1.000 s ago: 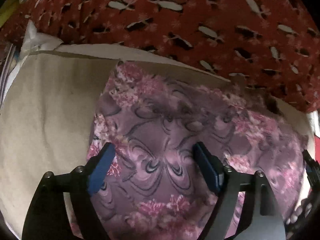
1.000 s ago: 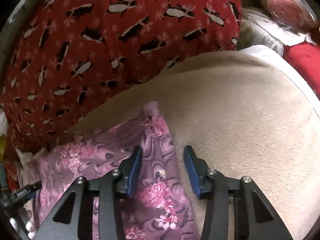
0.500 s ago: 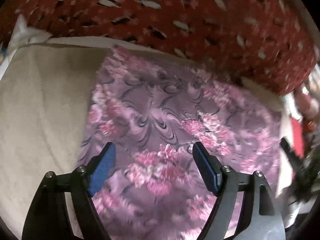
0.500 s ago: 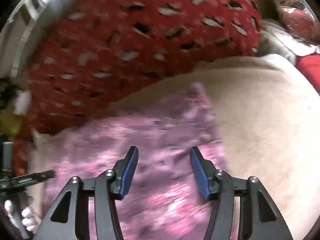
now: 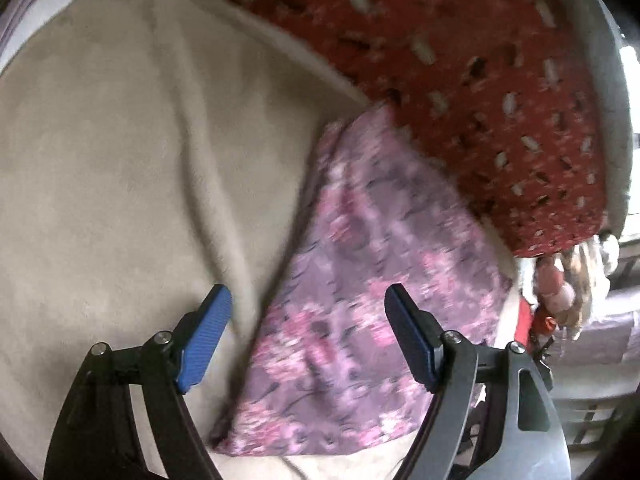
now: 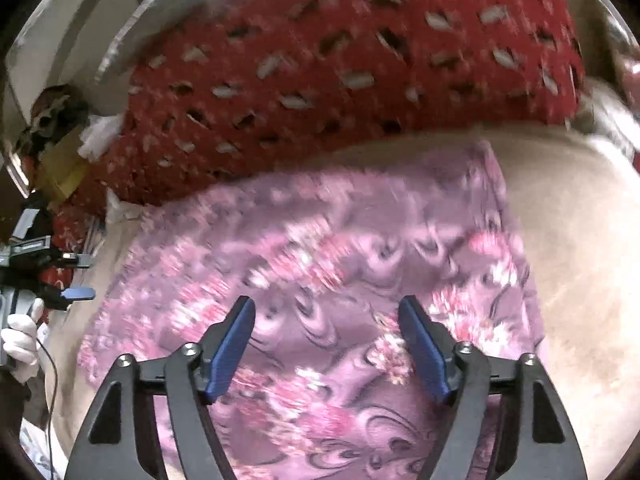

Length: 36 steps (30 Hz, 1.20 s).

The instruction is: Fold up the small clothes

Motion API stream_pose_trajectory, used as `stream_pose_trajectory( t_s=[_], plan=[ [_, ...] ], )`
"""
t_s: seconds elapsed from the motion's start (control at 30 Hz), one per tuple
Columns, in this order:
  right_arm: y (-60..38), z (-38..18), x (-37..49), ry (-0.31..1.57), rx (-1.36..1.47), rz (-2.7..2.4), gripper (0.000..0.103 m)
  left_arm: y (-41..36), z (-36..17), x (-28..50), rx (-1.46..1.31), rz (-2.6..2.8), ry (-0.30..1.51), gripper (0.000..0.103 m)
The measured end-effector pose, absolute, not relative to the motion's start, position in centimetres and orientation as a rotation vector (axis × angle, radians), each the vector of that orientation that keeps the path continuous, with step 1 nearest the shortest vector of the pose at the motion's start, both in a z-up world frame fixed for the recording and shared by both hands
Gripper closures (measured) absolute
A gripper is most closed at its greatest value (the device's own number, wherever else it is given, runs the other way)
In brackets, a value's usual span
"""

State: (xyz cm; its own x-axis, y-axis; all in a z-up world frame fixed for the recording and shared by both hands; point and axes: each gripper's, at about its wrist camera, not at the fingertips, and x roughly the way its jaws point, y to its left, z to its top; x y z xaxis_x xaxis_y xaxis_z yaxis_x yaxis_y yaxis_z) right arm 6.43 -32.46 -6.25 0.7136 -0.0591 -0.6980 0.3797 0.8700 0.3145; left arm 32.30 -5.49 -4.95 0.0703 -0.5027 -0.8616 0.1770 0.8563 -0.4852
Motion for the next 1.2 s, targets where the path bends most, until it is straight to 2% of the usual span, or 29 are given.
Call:
stream_pose_trajectory(
  t_s=[0.13, 0.3, 0.33, 0.37, 0.4, 0.6, 0.7, 0.8, 0.87, 1.2],
  plan=[
    [-31.4, -6.4, 6.2, 0.687, 0.408, -0.255, 0.024, -4.9, -7.0, 30.3, -0.237, -0.574, 1.47, 0.024],
    [-31.6, -6.7, 6.0, 0.68, 0.397, -0.24, 0.019, -4.7, -6.8, 26.7, -0.165, -0.71, 1.452, 0.026],
    [-31.6, -6.7, 5.9, 0.677, 0.398, -0.239, 0.019, -4.7, -6.6, 25.8, -0.147, -0.732, 1.44, 0.047],
    [-31.7, -6.8, 5.9, 0.675, 0.4, -0.238, 0.019, -4.8, -6.4, 25.1, -0.12, -0.748, 1.435, 0.085],
    [-31.7, -6.8, 5.8, 0.672, 0.402, -0.237, 0.019, -5.2, -6.2, 24.5, -0.085, -0.762, 1.435, 0.098],
    [-31.7, -6.8, 5.7, 0.668, 0.406, -0.235, 0.019, -7.4, -2.1, 23.4, -0.024, -0.81, 1.247, 0.097],
    [-31.7, -6.8, 5.6, 0.668, 0.406, -0.236, 0.019, -8.3, -3.9, 24.7, 0.006, -0.785, 1.296, 0.096],
    [-31.7, -6.8, 5.6, 0.666, 0.408, -0.235, 0.019, -7.3, -6.2, 26.6, -0.033, -0.763, 1.38, 0.087],
    [-31.8, -6.8, 5.5, 0.662, 0.414, -0.229, 0.018, -6.5, -6.9, 27.9, -0.115, -0.761, 1.416, 0.065],
    [-31.9, -6.8, 5.4, 0.652, 0.428, -0.215, 0.016, -7.8, -7.6, 32.2, -0.273, -0.795, 1.44, 0.039]
  ],
)
